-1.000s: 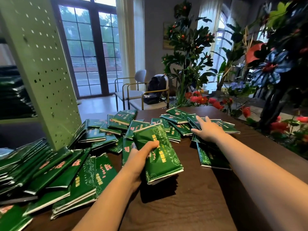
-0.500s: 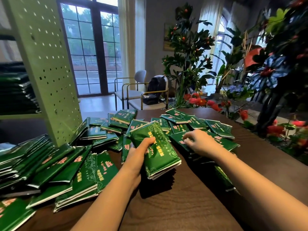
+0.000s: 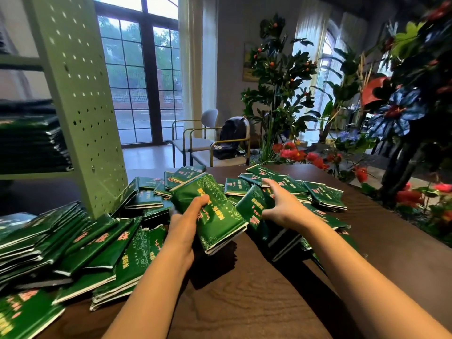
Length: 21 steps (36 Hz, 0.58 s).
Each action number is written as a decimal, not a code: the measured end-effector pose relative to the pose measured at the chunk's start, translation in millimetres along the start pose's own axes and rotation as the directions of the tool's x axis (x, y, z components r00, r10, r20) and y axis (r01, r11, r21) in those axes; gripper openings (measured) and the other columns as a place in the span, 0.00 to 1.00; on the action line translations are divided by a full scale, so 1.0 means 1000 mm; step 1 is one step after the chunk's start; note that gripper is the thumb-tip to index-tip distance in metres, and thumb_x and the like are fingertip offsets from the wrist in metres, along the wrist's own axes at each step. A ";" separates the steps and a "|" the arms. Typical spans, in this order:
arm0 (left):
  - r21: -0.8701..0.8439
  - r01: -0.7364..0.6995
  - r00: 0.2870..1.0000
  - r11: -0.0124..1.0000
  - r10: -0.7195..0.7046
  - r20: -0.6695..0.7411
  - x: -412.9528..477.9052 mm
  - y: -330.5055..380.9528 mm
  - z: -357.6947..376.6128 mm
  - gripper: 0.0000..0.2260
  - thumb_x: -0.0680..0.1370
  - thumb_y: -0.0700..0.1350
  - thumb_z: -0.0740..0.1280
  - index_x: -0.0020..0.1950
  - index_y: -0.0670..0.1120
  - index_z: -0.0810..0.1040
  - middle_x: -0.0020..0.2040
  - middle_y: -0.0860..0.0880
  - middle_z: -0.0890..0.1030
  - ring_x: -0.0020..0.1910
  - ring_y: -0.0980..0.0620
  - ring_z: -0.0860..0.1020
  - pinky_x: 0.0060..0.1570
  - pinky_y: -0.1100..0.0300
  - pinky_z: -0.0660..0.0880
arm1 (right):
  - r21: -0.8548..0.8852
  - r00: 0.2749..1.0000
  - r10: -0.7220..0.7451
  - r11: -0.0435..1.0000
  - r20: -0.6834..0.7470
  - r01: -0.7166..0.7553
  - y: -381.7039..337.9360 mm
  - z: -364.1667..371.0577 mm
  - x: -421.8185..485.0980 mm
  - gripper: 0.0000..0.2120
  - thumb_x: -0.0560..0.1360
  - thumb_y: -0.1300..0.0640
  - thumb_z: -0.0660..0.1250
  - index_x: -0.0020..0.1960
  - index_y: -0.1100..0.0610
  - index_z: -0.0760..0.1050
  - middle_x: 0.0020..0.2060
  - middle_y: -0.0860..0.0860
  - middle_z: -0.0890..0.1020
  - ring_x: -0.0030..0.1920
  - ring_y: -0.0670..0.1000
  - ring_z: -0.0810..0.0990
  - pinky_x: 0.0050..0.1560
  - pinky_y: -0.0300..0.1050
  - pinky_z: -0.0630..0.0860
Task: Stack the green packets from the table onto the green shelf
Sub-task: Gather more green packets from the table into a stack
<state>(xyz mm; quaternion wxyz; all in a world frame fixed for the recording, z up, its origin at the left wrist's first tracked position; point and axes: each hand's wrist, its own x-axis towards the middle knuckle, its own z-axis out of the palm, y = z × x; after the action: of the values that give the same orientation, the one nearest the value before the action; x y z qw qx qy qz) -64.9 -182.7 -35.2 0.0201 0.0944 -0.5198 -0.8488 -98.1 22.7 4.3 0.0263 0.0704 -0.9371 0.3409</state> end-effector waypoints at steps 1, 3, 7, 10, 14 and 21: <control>0.010 -0.011 1.000 1.000 0.011 -0.011 0.002 0.001 -0.002 0.42 0.61 0.51 0.79 0.71 0.43 0.68 0.50 0.41 0.85 0.49 0.42 0.84 0.52 0.45 0.80 | 0.096 0.999 -0.016 0.995 -0.038 0.019 -0.001 -0.001 -0.001 0.38 0.71 0.67 0.69 0.75 0.50 0.56 0.61 0.56 0.74 0.52 0.53 0.79 0.47 0.46 0.79; 0.014 0.005 0.999 1.000 -0.004 -0.034 0.004 0.002 -0.006 0.41 0.59 0.50 0.80 0.69 0.44 0.70 0.52 0.40 0.84 0.49 0.41 0.83 0.52 0.44 0.80 | 0.296 0.992 -0.035 0.953 -0.121 0.070 -0.002 -0.002 -0.002 0.35 0.71 0.70 0.67 0.73 0.52 0.61 0.60 0.56 0.75 0.51 0.52 0.79 0.44 0.40 0.77; 0.057 0.036 0.997 0.998 -0.032 -0.075 0.010 0.003 -0.010 0.33 0.67 0.50 0.77 0.69 0.44 0.70 0.53 0.41 0.83 0.45 0.43 0.83 0.44 0.52 0.80 | 0.659 0.979 0.069 0.748 -0.192 0.077 -0.008 -0.005 -0.004 0.31 0.72 0.68 0.68 0.72 0.52 0.65 0.58 0.56 0.74 0.57 0.54 0.74 0.53 0.44 0.71; 0.088 0.046 0.996 0.995 -0.040 -0.076 0.013 0.003 -0.011 0.30 0.70 0.49 0.76 0.68 0.42 0.69 0.52 0.41 0.83 0.43 0.45 0.83 0.41 0.55 0.79 | 0.758 0.988 0.070 0.650 -0.138 0.060 -0.015 -0.002 -0.005 0.30 0.72 0.67 0.68 0.71 0.51 0.68 0.51 0.55 0.79 0.49 0.52 0.79 0.57 0.51 0.76; 0.151 0.031 0.999 0.988 -0.027 -0.028 0.017 -0.002 -0.012 0.50 0.57 0.59 0.80 0.73 0.44 0.64 0.57 0.41 0.82 0.52 0.42 0.82 0.52 0.49 0.79 | 0.825 0.995 -0.020 0.558 -0.096 0.091 -0.029 0.008 -0.013 0.27 0.72 0.71 0.66 0.66 0.50 0.70 0.46 0.53 0.81 0.35 0.41 0.82 0.36 0.34 0.77; 0.111 -0.007 1.000 0.994 0.009 -0.021 0.031 -0.011 -0.016 0.57 0.51 0.81 0.68 0.76 0.60 0.59 0.75 0.47 0.68 0.71 0.41 0.69 0.67 0.37 0.67 | 0.729 0.964 -0.140 0.631 -0.227 0.264 -0.050 0.039 -0.025 0.32 0.72 0.71 0.67 0.70 0.49 0.64 0.50 0.42 0.74 0.40 0.25 0.76 0.39 0.22 0.71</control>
<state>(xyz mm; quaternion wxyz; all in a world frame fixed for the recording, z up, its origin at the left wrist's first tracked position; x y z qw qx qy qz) -91.7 -195.8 -56.7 0.0237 0.1022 -0.5662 -0.8176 -65.4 -38.0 3.7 0.1026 0.1539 -0.6923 0.6975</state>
